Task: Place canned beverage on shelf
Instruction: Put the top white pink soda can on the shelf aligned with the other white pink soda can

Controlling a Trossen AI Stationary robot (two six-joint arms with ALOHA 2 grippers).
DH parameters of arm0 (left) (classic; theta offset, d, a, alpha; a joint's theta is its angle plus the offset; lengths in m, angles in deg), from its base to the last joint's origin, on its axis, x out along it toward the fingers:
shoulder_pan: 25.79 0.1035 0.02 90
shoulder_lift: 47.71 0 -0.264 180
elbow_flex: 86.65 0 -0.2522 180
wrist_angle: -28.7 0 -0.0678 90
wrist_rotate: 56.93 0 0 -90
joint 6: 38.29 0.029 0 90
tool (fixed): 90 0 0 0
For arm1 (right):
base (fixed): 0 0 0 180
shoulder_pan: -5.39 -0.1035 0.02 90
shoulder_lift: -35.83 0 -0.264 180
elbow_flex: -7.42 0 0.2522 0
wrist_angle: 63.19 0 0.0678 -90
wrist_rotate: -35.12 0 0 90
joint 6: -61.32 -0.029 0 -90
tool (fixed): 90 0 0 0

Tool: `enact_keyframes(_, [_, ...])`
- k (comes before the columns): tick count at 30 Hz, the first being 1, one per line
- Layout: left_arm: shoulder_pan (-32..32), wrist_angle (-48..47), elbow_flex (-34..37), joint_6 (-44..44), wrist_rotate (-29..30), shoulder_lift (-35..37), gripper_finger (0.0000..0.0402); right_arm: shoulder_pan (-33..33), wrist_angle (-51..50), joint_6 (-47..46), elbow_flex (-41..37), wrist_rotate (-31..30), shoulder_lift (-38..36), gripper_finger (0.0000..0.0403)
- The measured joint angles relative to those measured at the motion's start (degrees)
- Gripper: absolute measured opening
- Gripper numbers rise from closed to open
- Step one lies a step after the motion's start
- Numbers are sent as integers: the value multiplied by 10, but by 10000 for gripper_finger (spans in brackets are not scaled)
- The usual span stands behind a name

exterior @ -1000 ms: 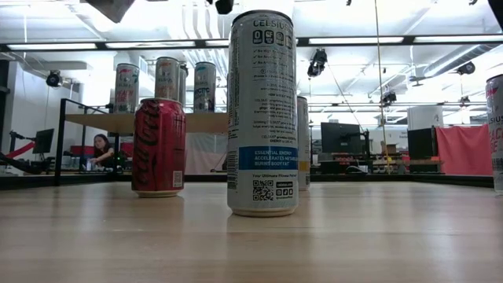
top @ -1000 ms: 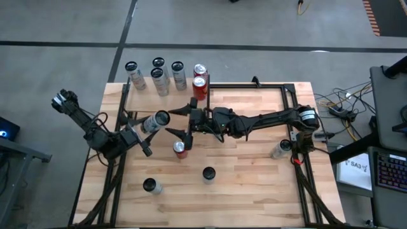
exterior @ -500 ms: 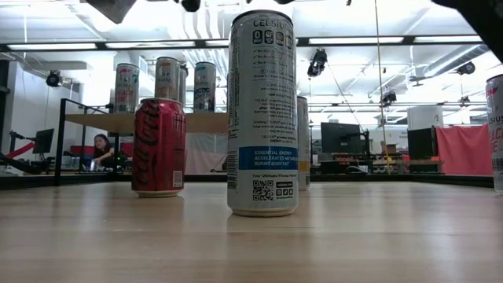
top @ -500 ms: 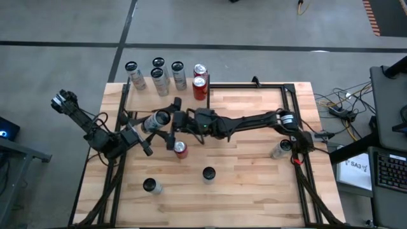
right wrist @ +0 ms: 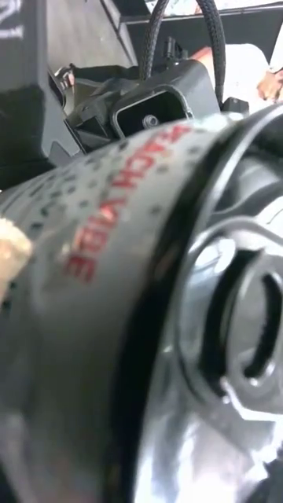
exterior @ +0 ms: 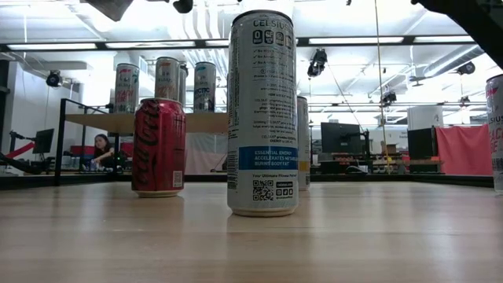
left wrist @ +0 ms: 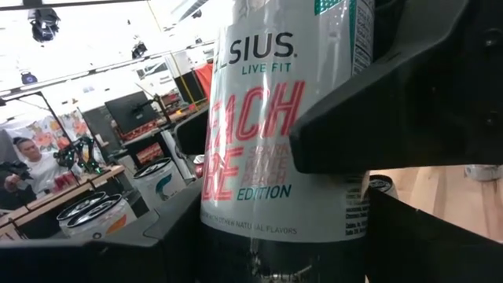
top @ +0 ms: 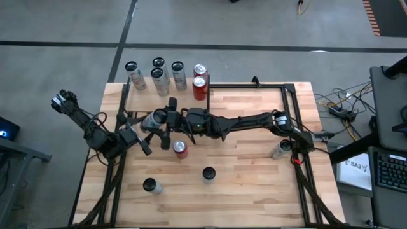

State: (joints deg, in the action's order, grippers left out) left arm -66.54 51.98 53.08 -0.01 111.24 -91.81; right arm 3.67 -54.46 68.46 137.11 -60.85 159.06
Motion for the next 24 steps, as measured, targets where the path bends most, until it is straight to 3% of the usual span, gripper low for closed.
enact_keyframes(16, [0,-5,0,-11,-1,-1,265,0,-12,4,0,2,-2,233])
enact_keyframes(24, [0,-5,-1,-39,13,-1,313,0,-31,4,-1,0,-8,233])
